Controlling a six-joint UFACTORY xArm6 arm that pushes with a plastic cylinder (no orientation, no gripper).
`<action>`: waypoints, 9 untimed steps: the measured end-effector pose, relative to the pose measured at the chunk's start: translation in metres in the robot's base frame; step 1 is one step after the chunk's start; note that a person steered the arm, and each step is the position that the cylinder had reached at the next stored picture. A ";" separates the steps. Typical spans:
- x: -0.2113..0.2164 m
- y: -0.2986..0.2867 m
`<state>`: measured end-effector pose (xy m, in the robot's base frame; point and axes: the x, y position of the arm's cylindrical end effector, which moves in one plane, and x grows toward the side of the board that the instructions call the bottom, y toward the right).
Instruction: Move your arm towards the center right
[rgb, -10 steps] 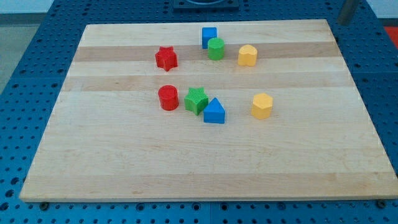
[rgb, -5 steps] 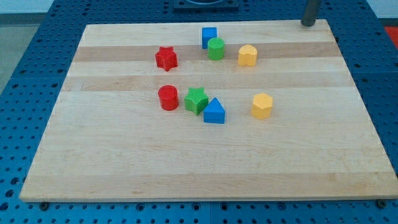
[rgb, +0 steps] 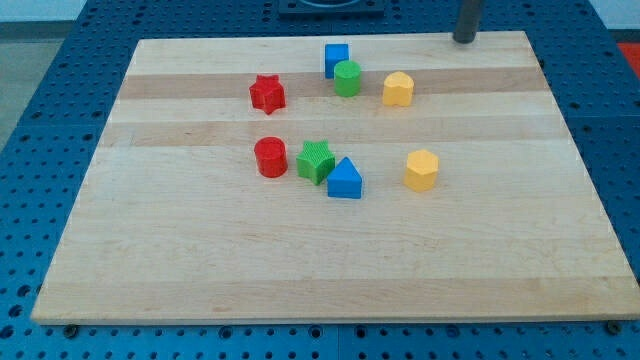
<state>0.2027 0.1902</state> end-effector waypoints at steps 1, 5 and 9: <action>0.000 -0.013; 0.091 -0.009; 0.140 -0.009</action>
